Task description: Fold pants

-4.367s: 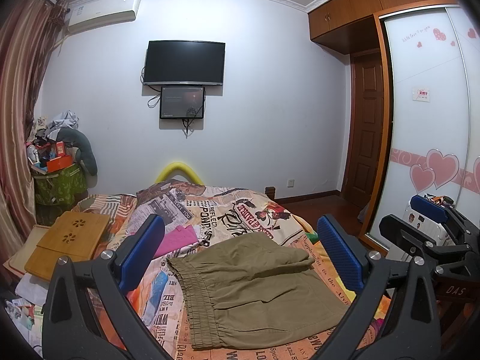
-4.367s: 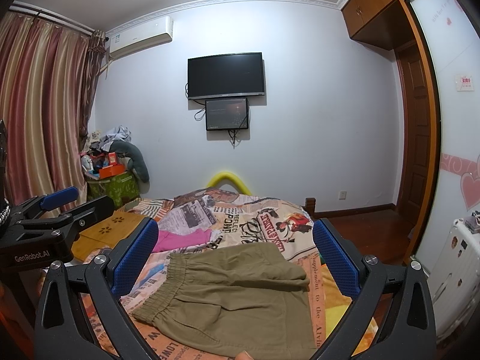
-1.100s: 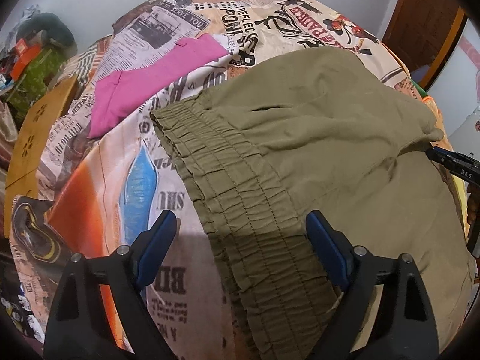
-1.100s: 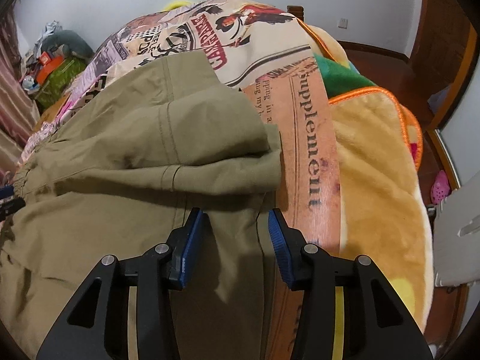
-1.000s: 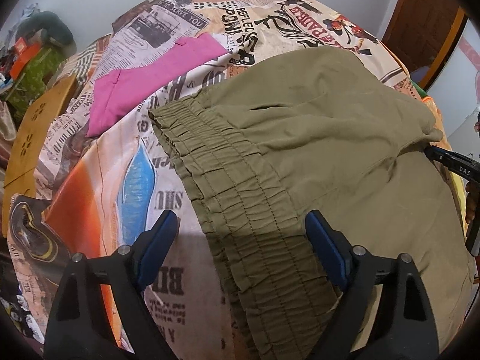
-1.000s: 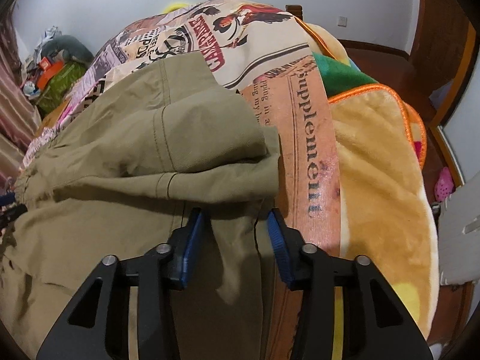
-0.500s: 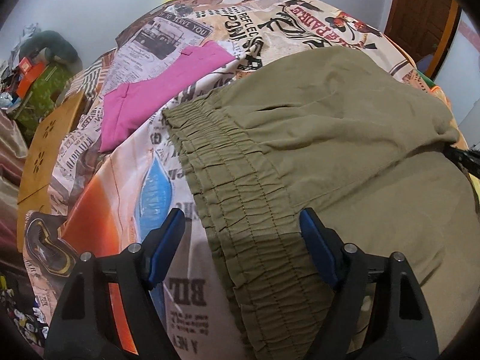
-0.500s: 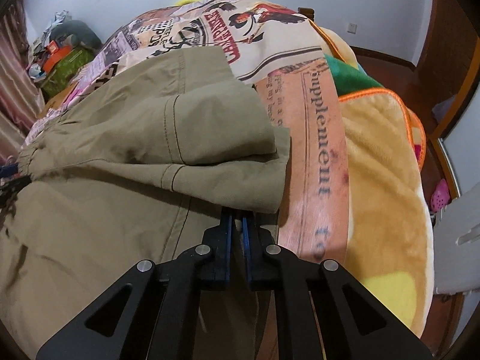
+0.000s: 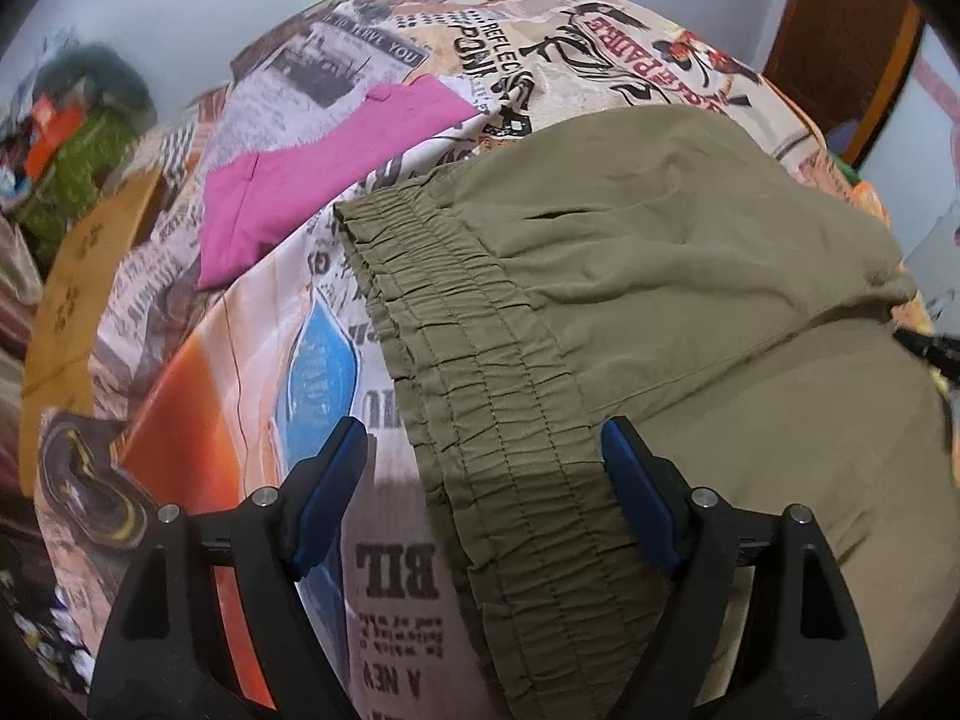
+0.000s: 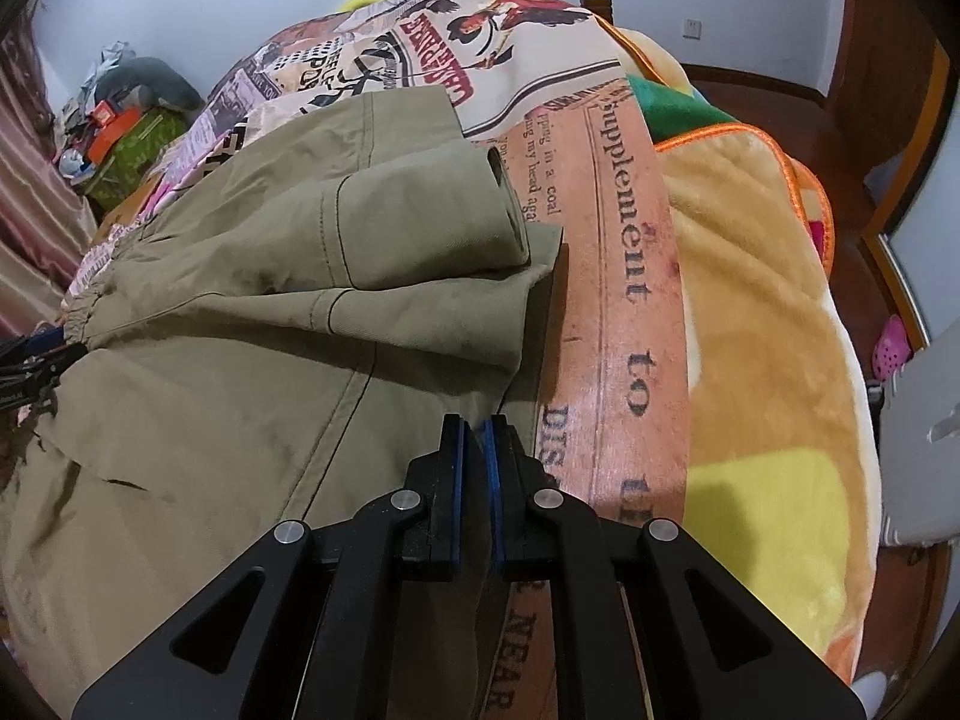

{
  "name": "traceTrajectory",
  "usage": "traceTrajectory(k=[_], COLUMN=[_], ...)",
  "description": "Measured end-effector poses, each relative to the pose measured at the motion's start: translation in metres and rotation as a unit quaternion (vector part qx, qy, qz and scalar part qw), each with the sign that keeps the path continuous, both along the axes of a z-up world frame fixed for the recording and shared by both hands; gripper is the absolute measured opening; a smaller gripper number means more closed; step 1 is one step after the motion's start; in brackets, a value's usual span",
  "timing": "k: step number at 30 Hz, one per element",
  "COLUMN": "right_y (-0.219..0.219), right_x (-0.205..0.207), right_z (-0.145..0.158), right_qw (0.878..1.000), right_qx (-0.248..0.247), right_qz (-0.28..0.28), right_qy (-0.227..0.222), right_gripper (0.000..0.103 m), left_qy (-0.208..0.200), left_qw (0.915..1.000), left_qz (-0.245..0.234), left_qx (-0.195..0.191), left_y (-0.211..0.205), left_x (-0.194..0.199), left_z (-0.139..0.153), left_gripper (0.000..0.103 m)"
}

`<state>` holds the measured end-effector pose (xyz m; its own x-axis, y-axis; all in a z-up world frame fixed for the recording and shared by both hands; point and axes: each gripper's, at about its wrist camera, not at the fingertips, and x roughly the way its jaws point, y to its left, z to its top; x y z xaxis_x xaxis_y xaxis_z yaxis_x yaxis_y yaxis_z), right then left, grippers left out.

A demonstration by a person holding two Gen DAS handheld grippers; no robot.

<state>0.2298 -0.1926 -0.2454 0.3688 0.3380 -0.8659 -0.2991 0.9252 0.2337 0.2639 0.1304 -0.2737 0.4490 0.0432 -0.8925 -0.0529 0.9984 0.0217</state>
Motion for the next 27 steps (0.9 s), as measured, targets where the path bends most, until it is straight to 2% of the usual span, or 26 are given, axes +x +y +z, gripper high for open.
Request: traceTrajectory(k=[4, 7, 9, 11, 14, 18, 27], right_y=[-0.005, -0.011, -0.012, -0.012, -0.007, 0.0, 0.011], right_x=[-0.006, -0.005, -0.002, 0.001, 0.015, 0.028, 0.052], right_z=[0.012, 0.028, 0.04, 0.05, 0.057, 0.05, 0.02], right_qw=[1.0, 0.999, 0.998, 0.997, 0.996, 0.996, 0.999], right_qx=[0.009, 0.028, 0.038, 0.043, 0.04, 0.034, 0.045], right_qz=[-0.007, -0.019, -0.025, -0.027, -0.025, -0.022, -0.007], right_qy=[0.003, -0.017, -0.039, -0.059, -0.075, -0.075, -0.031], right_gripper=[0.008, 0.02, 0.036, 0.039, 0.04, 0.04, 0.04], left_qy=[-0.021, -0.041, -0.048, -0.052, -0.048, -0.027, 0.009], left_qw=[0.9996, 0.9981, 0.998, 0.9979, 0.9983, 0.9993, 0.9999], left_qz=[-0.003, -0.007, -0.003, 0.005, 0.019, 0.024, 0.007], left_qx=[0.02, 0.045, 0.041, 0.038, 0.028, -0.005, -0.009], left_y=[-0.006, -0.008, -0.004, 0.003, 0.013, 0.02, 0.008], left_x=[-0.007, -0.01, -0.007, -0.002, 0.007, 0.021, 0.035], left_z=[0.018, 0.034, 0.041, 0.045, 0.045, 0.033, 0.001], left_gripper=[0.081, 0.081, 0.081, 0.081, 0.081, 0.081, 0.081])
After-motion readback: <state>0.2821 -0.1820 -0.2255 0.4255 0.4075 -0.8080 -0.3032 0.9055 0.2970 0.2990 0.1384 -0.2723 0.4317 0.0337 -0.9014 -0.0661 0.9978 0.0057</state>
